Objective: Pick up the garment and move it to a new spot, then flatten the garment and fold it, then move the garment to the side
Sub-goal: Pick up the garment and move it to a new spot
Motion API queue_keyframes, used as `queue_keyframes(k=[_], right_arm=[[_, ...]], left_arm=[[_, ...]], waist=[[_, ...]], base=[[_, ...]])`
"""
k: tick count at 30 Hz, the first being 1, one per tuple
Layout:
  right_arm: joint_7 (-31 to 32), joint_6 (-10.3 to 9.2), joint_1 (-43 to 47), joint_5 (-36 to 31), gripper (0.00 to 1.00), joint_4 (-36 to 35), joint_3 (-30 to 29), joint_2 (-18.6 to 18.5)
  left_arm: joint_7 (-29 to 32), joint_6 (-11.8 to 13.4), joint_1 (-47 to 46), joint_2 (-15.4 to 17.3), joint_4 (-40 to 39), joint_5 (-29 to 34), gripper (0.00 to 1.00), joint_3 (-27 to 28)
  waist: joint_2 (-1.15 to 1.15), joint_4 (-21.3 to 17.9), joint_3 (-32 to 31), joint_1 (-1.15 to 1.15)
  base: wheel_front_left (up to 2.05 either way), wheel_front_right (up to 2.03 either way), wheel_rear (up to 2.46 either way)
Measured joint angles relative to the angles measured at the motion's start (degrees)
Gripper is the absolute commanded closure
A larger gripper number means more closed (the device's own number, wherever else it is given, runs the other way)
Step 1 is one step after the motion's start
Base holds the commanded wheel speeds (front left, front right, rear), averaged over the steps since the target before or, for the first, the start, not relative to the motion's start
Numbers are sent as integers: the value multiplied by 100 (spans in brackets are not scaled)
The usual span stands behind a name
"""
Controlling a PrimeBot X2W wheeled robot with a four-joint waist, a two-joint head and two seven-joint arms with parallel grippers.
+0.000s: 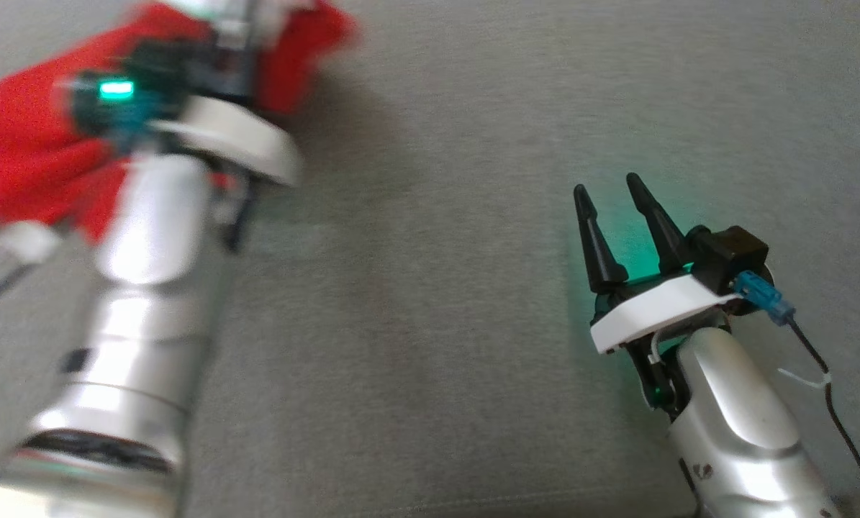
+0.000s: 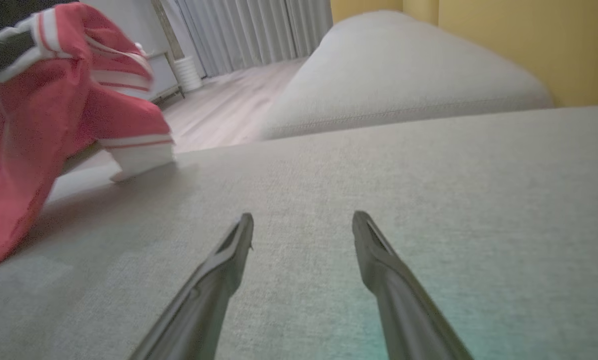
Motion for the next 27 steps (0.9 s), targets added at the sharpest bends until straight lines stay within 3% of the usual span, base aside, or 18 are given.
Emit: queue_keyframes(k=[4,11,12,13,19,27], right_arm=[[0,0,4,127,0,-1,92,-2],[0,0,160,246,0,-3,252,0],[0,0,182,250,0,-3,266,1],[1,0,204,271,0,-3,263,0],[1,0,223,285,0,8,93,1],[1,0,250,268,0,41,-90,2]], left_arm=[[-15,0,83,-394,-159,-341,100,-839],[-15,0,753,-417,-318,-1250,100,-2232],[-15,0,836,-421,-325,-1341,58,-2371],[-15,1,901,-422,-330,-1416,0,-2491],[-15,389,1062,-410,-615,-1559,0,-2374],[-15,836,2053,-199,-1330,-1178,0,-1149]], waist=[[0,-347,-42,0],[0,-875,-78,0],[0,-925,-83,0],[0,-963,-89,0],[0,-880,-149,0],[0,-575,-407,0]], base=[[0,0,0],[0,0,0],[0,0,0],[0,0,0],[0,0,0],[0,0,0]])
